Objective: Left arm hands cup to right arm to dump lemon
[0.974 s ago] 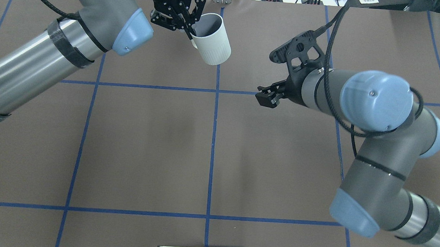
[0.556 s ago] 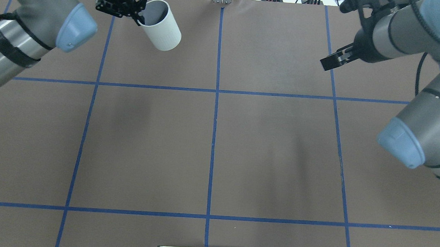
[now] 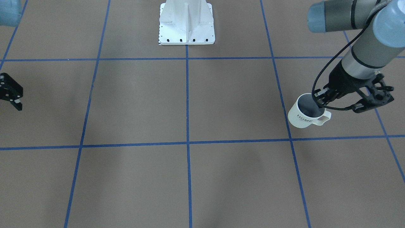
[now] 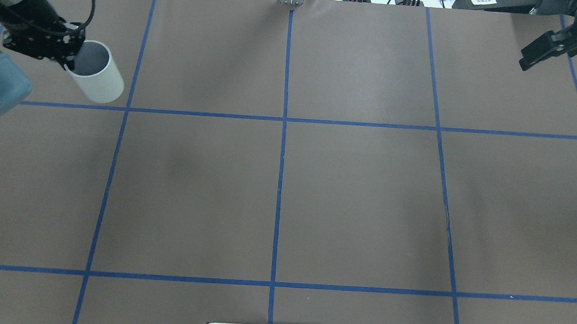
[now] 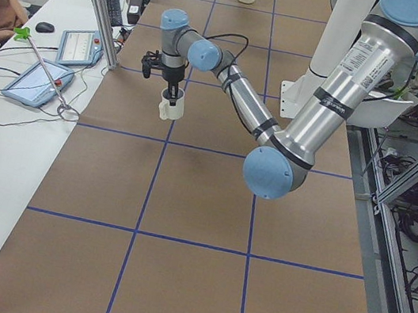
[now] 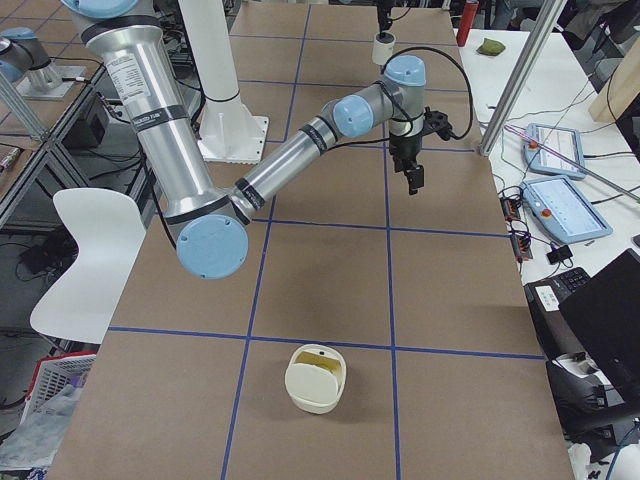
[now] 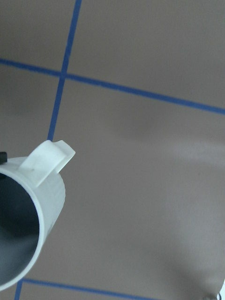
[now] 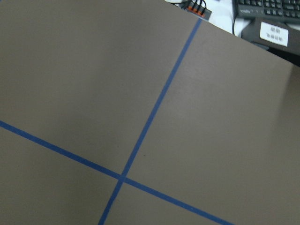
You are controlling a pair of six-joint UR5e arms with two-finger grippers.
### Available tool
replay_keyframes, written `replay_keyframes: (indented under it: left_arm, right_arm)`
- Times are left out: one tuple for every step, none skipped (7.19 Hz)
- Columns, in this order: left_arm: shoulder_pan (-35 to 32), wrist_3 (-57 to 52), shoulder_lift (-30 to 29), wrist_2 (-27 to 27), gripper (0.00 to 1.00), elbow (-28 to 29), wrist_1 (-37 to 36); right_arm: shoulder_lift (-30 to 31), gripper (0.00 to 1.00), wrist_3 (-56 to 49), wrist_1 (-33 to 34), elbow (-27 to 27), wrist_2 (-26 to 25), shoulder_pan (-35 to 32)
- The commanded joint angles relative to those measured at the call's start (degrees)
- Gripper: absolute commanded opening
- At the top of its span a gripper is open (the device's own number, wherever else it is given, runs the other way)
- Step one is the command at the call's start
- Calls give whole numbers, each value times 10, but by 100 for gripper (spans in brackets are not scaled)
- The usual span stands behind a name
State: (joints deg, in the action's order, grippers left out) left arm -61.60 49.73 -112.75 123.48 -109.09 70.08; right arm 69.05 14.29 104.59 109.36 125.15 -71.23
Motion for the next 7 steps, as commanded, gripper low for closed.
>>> replay_keyframes:
  left_arm:
    - [2,-41,134,-20,0,-63,3]
    - [2,-40,181,-15,0,-52,79]
    - [2,-39,230,1,0,-26,180]
    - [2,-36,248,13,0,20,261]
    - [2,-34,253,13,0,80,343]
    - [2,-31,253,14,0,118,415]
    - [2,-27,253,45,0,114,416]
  right_arm:
    - [7,100,-2,58,0,23,-25]
    - [11,100,-2,58,0,23,-24]
    - [12,100,-2,58,-1,23,-24]
    - [13,100,-2,57,-2,23,-24]
    - [13,100,-2,57,-2,24,-25]
    - [12,100,-2,58,-2,30,-24]
    - [12,100,-2,58,-2,34,-27]
